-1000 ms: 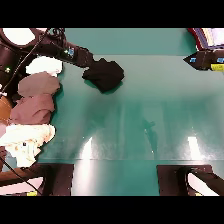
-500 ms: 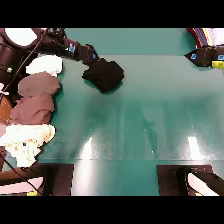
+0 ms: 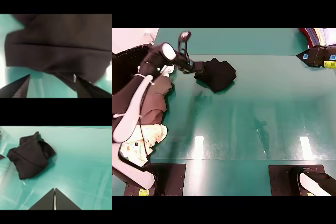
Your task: Fold the shirts.
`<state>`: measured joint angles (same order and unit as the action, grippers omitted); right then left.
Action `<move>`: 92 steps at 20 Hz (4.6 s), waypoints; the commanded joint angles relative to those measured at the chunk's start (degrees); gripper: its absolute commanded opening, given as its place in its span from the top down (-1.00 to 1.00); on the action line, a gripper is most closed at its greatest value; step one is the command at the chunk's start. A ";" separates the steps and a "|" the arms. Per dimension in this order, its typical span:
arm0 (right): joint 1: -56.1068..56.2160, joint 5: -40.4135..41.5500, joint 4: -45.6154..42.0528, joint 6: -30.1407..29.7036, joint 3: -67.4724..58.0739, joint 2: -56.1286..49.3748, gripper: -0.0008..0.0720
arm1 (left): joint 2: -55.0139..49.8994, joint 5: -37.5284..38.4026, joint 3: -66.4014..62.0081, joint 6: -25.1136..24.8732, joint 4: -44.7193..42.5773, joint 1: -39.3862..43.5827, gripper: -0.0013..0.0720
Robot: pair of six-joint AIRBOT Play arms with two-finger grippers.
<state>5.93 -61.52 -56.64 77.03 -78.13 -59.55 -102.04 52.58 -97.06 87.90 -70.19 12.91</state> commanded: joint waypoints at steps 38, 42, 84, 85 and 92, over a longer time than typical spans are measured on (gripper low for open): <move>-0.24 -19.65 -6.03 1.46 -20.59 -4.22 0.93 | 26.16 25.64 14.34 1.01 -5.11 6.16 -0.67; -0.24 -19.23 -5.86 1.44 -18.97 -4.22 0.93 | 32.52 17.73 37.27 0.17 4.17 7.98 -0.67; 18.99 -19.12 3.91 -2.62 -32.15 -58.01 0.88 | 36.61 11.06 33.90 -1.31 -2.69 -12.11 0.90; 19.21 -18.91 4.09 -2.56 -33.35 -57.99 0.93 | 36.83 11.04 33.83 -1.31 -2.64 -12.11 0.90; 13.14 -16.70 3.82 -2.47 -37.81 -32.76 0.93 | 52.19 14.71 16.39 -0.98 -2.82 -12.11 0.90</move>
<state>21.56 -79.66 -52.21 74.54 -115.63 -103.83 -56.21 64.95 -72.99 86.61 -73.10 0.82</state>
